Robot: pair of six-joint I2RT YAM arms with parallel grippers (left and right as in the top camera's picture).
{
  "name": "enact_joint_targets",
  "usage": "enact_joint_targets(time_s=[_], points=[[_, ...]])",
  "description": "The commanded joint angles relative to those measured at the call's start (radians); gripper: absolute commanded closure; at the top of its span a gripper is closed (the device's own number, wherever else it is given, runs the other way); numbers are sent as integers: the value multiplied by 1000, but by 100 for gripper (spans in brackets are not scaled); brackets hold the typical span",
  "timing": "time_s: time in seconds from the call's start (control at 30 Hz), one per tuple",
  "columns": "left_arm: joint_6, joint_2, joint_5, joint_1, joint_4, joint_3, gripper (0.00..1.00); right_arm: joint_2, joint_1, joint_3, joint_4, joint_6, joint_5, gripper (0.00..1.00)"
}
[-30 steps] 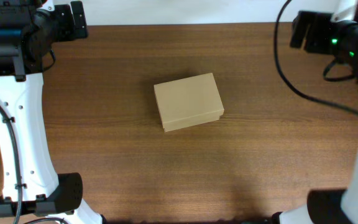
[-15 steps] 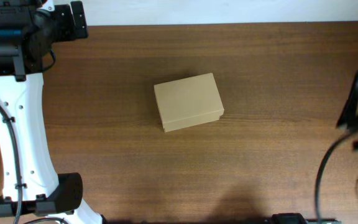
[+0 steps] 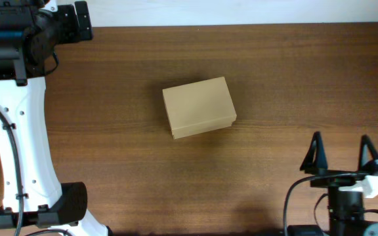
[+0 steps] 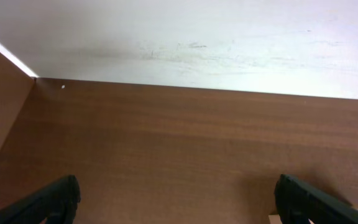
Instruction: Pack container
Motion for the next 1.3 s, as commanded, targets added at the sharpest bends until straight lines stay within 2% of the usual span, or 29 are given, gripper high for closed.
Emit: enact_joint_targets(time_s=[0.0, 0.1, 0.5, 1.0, 1.27], points=[[8, -19, -8, 3, -2, 14, 0, -80, -21, -87, 18, 6, 16, 1], [8, -19, -8, 3, -2, 14, 0, -125, -21, -170, 60, 6, 16, 1], [8, -19, -8, 3, -1, 14, 0, -124, -21, -399, 195, 6, 16, 1], [8, -19, -8, 3, -2, 14, 0, -124, -20, -551, 190, 6, 15, 1], [8, -19, -8, 3, -1, 14, 0, -124, -19, -579, 258, 6, 15, 1]])
